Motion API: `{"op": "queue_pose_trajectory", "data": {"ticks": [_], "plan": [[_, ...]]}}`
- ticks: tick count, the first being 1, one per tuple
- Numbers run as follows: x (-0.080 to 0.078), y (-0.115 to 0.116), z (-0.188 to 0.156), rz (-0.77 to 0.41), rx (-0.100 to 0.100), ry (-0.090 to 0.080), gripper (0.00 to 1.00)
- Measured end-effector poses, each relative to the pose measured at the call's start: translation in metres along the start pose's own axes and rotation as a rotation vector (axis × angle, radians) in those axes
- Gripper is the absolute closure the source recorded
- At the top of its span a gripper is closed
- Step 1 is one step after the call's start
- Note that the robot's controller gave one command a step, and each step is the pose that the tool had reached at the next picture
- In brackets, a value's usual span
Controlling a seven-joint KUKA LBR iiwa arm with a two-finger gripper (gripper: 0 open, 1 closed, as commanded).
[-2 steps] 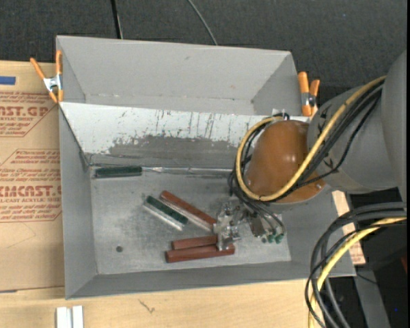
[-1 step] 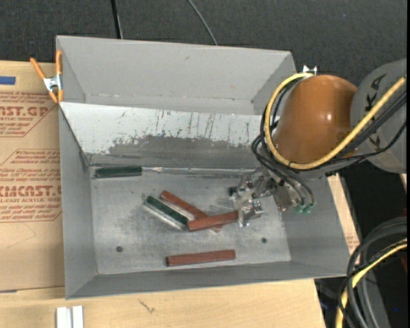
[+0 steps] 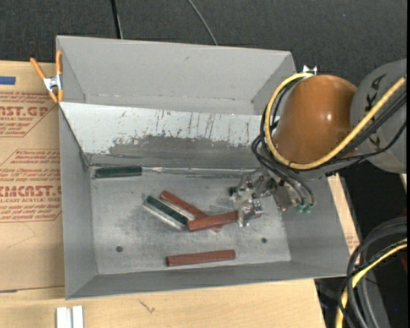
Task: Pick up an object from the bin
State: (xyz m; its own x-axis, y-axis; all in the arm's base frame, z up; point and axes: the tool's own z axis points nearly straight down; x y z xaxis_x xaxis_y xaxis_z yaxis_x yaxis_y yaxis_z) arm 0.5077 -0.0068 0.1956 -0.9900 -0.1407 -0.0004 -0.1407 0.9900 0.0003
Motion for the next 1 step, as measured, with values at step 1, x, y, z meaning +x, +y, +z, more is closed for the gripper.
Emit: {"op": "queue_pose_trajectory", "data": {"ticks": [1], "plan": [[0.0099, -0.0494, -0.1022, -0.362, 0.001, -0.003, 1.0]]}}
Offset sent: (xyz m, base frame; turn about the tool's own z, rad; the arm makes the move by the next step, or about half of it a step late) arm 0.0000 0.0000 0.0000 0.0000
